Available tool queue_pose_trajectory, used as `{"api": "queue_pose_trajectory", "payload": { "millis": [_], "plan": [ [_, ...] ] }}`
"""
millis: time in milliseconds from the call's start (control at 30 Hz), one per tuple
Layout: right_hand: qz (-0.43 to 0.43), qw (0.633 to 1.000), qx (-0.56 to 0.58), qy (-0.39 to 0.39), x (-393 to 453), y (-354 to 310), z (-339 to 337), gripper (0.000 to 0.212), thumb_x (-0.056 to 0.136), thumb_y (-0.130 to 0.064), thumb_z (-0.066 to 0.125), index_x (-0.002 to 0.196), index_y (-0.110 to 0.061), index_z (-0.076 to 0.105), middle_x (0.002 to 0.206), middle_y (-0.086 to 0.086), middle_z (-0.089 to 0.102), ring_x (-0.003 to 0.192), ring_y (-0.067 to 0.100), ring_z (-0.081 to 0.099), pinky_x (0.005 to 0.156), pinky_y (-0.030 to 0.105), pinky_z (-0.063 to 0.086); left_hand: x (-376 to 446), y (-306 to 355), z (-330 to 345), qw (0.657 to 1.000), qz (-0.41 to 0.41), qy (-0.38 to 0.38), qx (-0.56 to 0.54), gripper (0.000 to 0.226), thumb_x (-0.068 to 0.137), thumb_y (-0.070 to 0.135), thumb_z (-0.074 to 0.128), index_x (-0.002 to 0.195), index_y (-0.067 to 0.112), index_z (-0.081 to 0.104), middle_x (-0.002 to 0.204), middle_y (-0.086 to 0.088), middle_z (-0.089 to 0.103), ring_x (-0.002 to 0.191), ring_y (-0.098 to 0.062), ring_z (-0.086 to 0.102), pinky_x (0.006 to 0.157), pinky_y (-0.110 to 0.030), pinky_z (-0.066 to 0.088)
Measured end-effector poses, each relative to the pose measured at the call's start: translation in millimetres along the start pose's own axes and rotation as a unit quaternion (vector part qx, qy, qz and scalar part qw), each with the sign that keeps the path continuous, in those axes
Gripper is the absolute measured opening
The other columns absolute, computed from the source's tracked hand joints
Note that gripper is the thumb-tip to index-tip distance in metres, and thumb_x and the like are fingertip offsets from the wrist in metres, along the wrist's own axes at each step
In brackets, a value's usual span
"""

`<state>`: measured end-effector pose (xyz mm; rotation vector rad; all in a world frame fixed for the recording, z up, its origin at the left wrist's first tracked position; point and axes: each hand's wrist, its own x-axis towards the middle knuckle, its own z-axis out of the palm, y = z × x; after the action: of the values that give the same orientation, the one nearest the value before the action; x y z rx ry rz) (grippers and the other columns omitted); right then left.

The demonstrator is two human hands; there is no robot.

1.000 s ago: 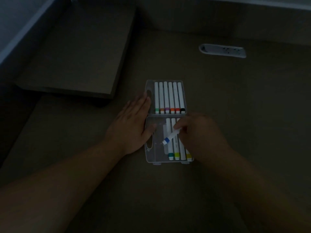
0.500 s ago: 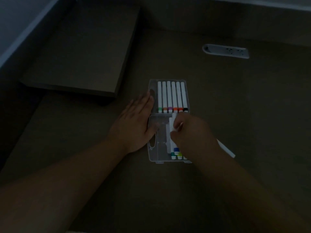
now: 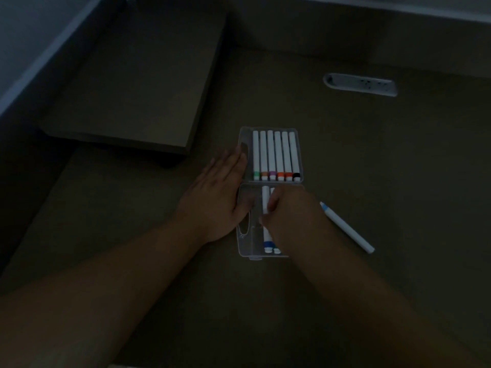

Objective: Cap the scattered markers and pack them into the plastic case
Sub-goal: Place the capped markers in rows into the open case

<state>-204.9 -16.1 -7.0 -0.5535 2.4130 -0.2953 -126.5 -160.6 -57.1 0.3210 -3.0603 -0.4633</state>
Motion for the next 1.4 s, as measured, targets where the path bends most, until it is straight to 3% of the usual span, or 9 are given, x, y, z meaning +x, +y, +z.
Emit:
{"api": "queue_pose_trajectory", "payload": {
  "millis": [100,333,400,467,567,733,1133,1267,1400],
  "plan": [
    [0.001,1.000,-0.011,-0.007,5,0,-1,0.035,0.091,-0.028,0.066,0.120,-0.012,0.059,0.121,0.007,0.061,0.109,0.019,0.058,0.089,0.029,0.043,-1,0,0,1.000,0.004,0.000,-0.001,0.082,0.095,0.065,0.025,0.156,0.019,-0.004,0.164,0.002,-0.009,0.150,-0.010,-0.006,0.121,-0.032,-0.001],
    [0.025,0.996,-0.001,-0.084,-1,-3,-17,0.038,0.094,-0.033,0.062,0.125,-0.012,0.056,0.123,0.009,0.059,0.112,0.021,0.058,0.100,0.038,0.047,0,0,2,1.000,0.000,0.001,-0.005,0.082,0.095,0.066,0.026,0.156,0.022,-0.006,0.164,0.004,-0.011,0.149,-0.009,-0.007,0.121,-0.034,0.000],
    [0.034,0.997,0.053,-0.046,-14,17,-26,0.026,0.095,-0.034,0.059,0.116,-0.019,0.060,0.108,0.002,0.062,0.099,0.015,0.062,0.092,0.038,0.052,1,0,3,1.000,-0.007,-0.005,-0.011,0.083,0.093,0.069,0.025,0.156,0.024,-0.007,0.163,0.006,-0.013,0.150,-0.010,-0.008,0.121,-0.035,0.001],
    [0.052,0.993,0.095,0.055,-28,49,-40,0.015,0.093,-0.033,0.062,0.105,-0.025,0.063,0.092,-0.005,0.060,0.084,0.008,0.059,0.080,0.033,0.053,0,-1,3,1.000,-0.004,-0.007,-0.017,0.083,0.094,0.068,0.025,0.156,0.024,-0.006,0.163,0.007,-0.013,0.150,-0.010,-0.008,0.120,-0.033,-0.001],
    [0.104,0.984,0.053,0.136,-39,90,-57,0.022,0.086,-0.034,0.072,0.105,-0.024,0.067,0.090,-0.004,0.059,0.081,0.011,0.055,0.071,0.034,0.050,0,0,2,1.000,-0.001,-0.002,-0.014,0.081,0.095,0.066,0.025,0.156,0.023,-0.006,0.163,0.007,-0.013,0.150,-0.009,-0.008,0.121,-0.034,0.000],
    [0.130,0.990,-0.003,0.060,-40,108,-53,0.032,0.083,-0.037,0.074,0.111,-0.026,0.064,0.092,-0.006,0.058,0.088,0.014,0.058,0.078,0.036,0.052,0,1,1,1.000,-0.008,-0.012,-0.022,0.081,0.095,0.065,0.027,0.156,0.025,-0.007,0.163,0.009,-0.015,0.150,-0.008,-0.008,0.121,-0.036,0.002],
    [0.080,0.989,-0.020,0.125,-28,122,-40,0.024,0.093,-0.028,0.060,0.116,-0.028,0.064,0.080,-0.009,0.048,0.074,0.009,0.048,0.066,0.028,0.042,0,3,-1,1.000,-0.016,-0.013,-0.009,0.082,0.094,0.065,0.030,0.156,0.024,-0.005,0.163,0.006,-0.011,0.149,-0.007,-0.009,0.118,-0.032,-0.002],
    [0.069,0.991,-0.034,0.112,-24,126,-44,0.024,0.093,-0.029,0.060,0.117,-0.029,0.063,0.076,-0.013,0.045,0.066,0.002,0.043,0.056,0.023,0.037,0,3,-1,1.000,-0.018,-0.009,-0.007,0.082,0.094,0.064,0.032,0.156,0.024,-0.004,0.163,0.007,-0.012,0.148,-0.007,-0.008,0.116,-0.030,-0.004],
    [0.002,0.994,-0.086,0.074,-24,122,-54,0.022,0.092,-0.026,0.059,0.113,-0.035,0.062,0.103,-0.007,0.060,0.093,0.012,0.056,0.080,0.030,0.049,-1,3,-2,1.000,-0.019,-0.014,-0.012,0.083,0.093,0.065,0.032,0.156,0.026,-0.007,0.162,0.009,-0.014,0.147,-0.005,-0.010,0.116,-0.030,-0.005]
  ]
}}
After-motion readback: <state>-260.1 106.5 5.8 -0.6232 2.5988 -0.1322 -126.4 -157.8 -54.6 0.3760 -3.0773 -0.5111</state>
